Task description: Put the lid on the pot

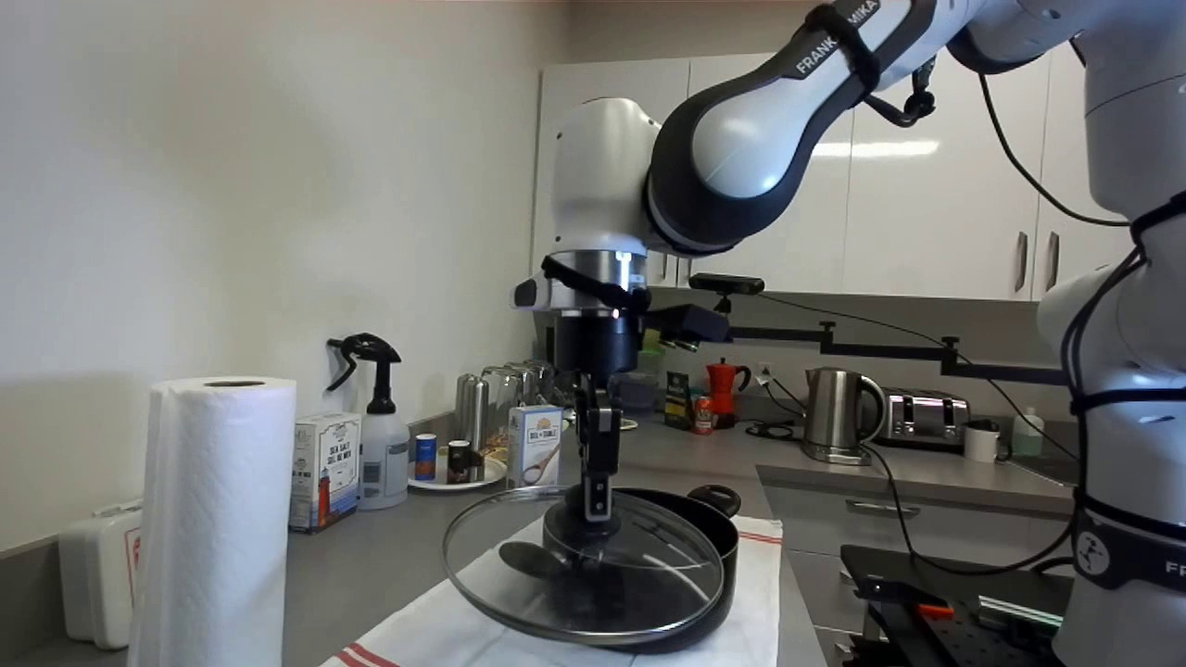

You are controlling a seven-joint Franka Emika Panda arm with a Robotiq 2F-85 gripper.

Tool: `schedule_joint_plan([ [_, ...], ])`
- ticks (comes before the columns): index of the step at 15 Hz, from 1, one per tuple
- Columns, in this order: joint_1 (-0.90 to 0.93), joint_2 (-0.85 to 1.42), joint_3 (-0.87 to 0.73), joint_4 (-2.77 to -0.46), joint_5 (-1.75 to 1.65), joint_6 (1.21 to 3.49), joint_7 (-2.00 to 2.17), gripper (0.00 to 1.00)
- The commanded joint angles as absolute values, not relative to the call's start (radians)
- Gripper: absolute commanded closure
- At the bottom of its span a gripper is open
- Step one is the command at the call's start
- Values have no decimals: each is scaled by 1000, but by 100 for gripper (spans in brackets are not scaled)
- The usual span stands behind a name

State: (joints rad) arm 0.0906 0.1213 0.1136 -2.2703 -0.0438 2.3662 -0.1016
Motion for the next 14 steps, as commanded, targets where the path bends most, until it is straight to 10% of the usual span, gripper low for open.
schedule_joint_plan([
  [1, 55, 69, 80, -2300, 6, 2343, -104, 75],
  [14, -62, 43, -28, -2364, 129, 2360, -108, 75],
])
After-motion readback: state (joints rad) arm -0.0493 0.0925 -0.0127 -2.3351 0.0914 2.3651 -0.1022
